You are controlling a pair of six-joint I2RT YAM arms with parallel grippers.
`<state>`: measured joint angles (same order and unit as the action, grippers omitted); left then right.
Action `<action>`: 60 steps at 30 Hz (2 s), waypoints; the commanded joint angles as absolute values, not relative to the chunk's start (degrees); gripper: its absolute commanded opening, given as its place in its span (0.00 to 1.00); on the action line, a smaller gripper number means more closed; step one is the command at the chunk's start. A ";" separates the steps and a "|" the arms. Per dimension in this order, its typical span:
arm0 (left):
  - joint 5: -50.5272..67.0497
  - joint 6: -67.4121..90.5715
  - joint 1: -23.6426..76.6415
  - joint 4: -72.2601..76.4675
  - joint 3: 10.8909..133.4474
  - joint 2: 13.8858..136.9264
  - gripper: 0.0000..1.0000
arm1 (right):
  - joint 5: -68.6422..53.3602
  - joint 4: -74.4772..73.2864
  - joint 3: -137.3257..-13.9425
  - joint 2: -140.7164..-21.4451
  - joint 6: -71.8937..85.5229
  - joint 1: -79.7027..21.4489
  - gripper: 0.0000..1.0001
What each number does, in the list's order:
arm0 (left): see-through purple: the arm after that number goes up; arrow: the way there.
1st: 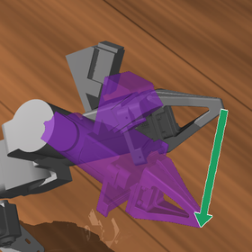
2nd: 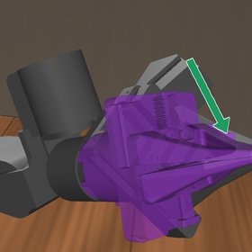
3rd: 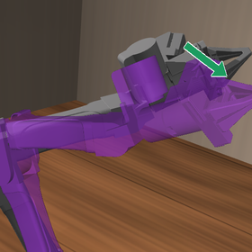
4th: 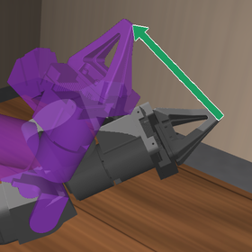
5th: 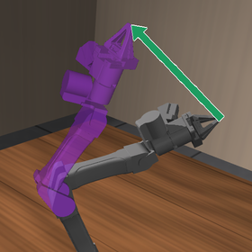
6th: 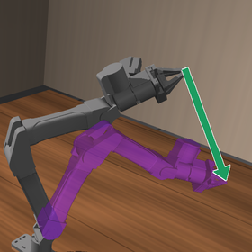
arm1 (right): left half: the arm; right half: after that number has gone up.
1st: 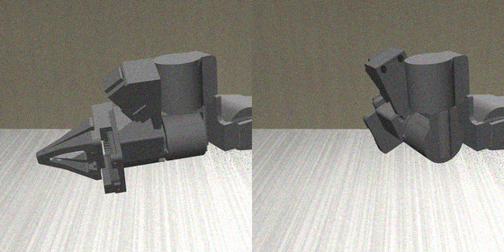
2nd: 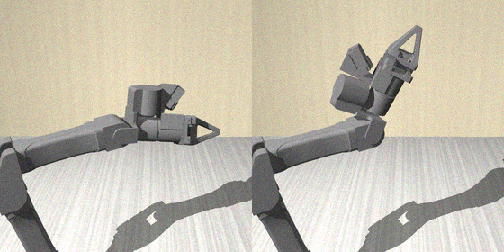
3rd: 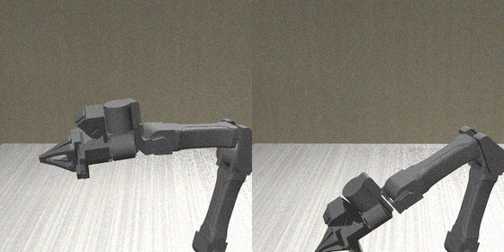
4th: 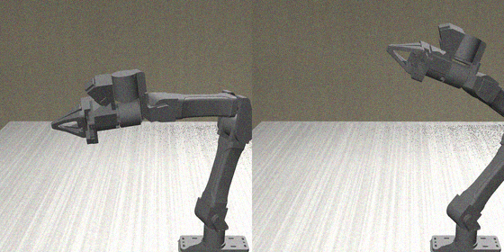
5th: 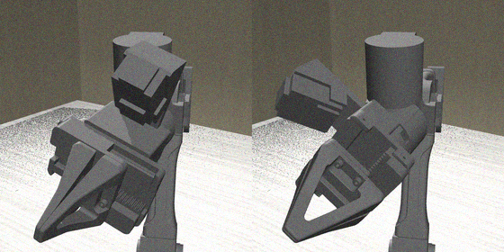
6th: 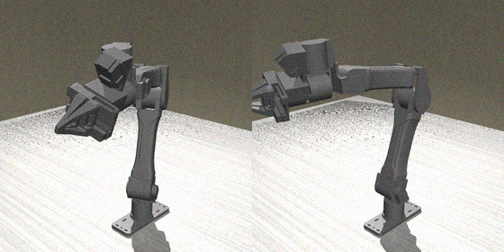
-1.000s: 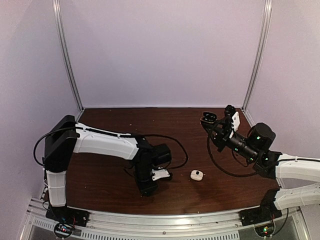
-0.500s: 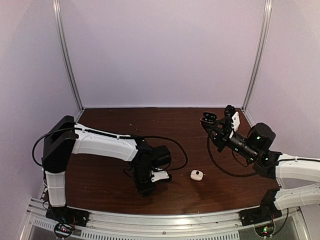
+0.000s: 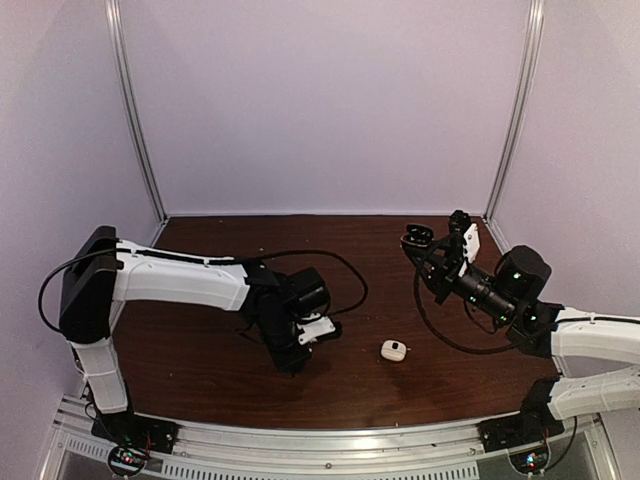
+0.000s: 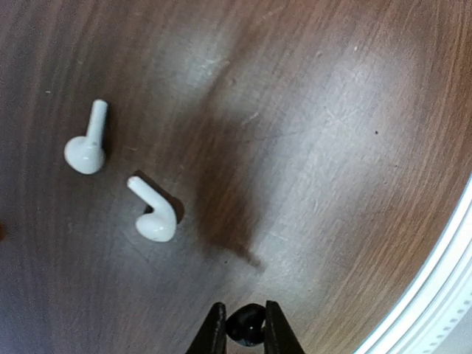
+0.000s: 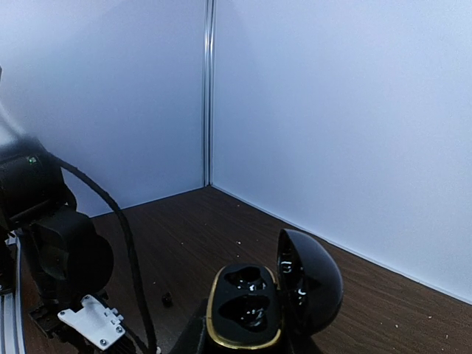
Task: Insert the wireless bluetooth earbuds into the charging case
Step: Pick up the right earbud from the center of the board, then place the right earbud at the center of the board.
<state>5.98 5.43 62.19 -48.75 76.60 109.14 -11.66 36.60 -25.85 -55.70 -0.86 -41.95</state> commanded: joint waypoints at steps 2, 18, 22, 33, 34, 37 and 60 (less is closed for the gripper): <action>3.14 1.58 60.50 -42.30 72.46 104.50 0.13 | -11.42 37.18 -26.19 -55.53 -0.56 -41.50 0.00; 5.93 -11.66 57.12 -43.70 68.01 105.11 0.13 | -11.72 37.82 -26.51 -56.41 -0.63 -41.48 0.00; 7.05 -13.07 58.08 -43.45 68.61 106.69 0.14 | -12.04 38.22 -26.49 -56.90 -0.53 -41.41 0.00; 3.17 -9.59 58.29 -43.60 71.70 108.20 0.35 | -12.17 38.41 -26.30 -56.74 -0.53 -41.43 0.00; 3.75 -9.27 58.13 -43.68 71.80 107.71 0.37 | -12.13 38.33 -26.28 -56.63 -0.53 -41.47 0.00; 3.53 -6.60 58.02 -43.73 71.37 105.54 0.47 | -12.13 38.19 -26.28 -56.40 -0.77 -41.47 0.00; 6.46 12.42 57.73 -44.65 64.95 103.62 0.52 | -11.42 37.87 -25.84 -55.90 -0.88 -41.47 0.00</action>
